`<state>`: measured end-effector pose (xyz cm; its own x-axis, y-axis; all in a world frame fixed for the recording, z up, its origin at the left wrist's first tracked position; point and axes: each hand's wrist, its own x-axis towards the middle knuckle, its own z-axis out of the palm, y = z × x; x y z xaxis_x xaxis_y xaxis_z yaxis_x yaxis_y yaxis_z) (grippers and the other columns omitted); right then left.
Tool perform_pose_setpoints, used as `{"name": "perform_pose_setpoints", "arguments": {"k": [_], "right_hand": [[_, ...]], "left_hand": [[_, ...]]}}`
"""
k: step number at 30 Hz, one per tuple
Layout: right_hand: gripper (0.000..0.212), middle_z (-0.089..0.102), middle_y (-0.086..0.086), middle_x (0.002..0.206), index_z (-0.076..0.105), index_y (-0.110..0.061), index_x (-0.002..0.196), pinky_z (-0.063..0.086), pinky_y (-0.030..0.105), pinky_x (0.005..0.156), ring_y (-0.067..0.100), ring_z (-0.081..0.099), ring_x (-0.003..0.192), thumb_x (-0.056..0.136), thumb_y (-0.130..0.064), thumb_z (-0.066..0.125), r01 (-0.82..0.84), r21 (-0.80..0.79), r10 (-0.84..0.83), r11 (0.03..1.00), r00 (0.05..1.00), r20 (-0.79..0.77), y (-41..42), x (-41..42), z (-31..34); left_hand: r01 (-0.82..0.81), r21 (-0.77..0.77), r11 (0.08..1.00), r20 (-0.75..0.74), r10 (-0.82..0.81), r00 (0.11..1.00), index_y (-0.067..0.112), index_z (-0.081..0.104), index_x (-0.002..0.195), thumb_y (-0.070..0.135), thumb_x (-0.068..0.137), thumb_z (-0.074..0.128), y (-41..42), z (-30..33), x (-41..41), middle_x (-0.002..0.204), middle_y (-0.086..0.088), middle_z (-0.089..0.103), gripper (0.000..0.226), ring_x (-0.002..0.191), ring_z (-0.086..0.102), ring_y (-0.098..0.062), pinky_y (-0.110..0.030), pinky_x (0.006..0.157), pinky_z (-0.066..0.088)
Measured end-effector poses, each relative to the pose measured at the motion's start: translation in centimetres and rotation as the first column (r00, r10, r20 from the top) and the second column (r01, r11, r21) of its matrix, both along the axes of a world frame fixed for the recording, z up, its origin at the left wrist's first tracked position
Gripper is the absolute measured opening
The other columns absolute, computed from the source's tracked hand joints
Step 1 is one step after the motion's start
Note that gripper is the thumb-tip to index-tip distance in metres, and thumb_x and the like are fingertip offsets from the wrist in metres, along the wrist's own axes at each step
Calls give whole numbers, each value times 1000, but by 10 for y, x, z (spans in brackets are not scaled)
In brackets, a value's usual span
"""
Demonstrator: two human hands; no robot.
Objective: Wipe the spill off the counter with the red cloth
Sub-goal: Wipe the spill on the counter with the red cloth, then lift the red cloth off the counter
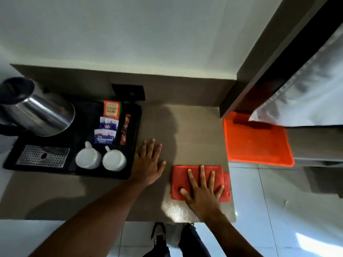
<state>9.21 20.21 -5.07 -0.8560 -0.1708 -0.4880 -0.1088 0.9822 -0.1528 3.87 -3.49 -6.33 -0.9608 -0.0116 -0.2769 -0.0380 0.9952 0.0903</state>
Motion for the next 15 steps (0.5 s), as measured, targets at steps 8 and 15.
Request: {"name": "perform_pose_setpoints", "arguments": {"k": [8,15], "right_hand": [[72,78,-4,117,81,-40,101,63,53,62,33,76,100,33,-59,91,-234,83,230,969,972,52,23,-5,33],[28,77,4,107,61,-29,121,51,32,75,27,72,98,97,-39,51,123,-434,-177,893,981,-85,52,-85,51]], "left_hand": [[-53,46,998,-76,57,995,24,28,160,57,96,37,26,76,-48,173,-8,9,72,158,8,-36,-59,122,20],[-17,52,998,-319,33,947,20,35,157,58,96,44,51,167,-115,171,-11,17,73,157,14,-36,-63,119,22]]}}
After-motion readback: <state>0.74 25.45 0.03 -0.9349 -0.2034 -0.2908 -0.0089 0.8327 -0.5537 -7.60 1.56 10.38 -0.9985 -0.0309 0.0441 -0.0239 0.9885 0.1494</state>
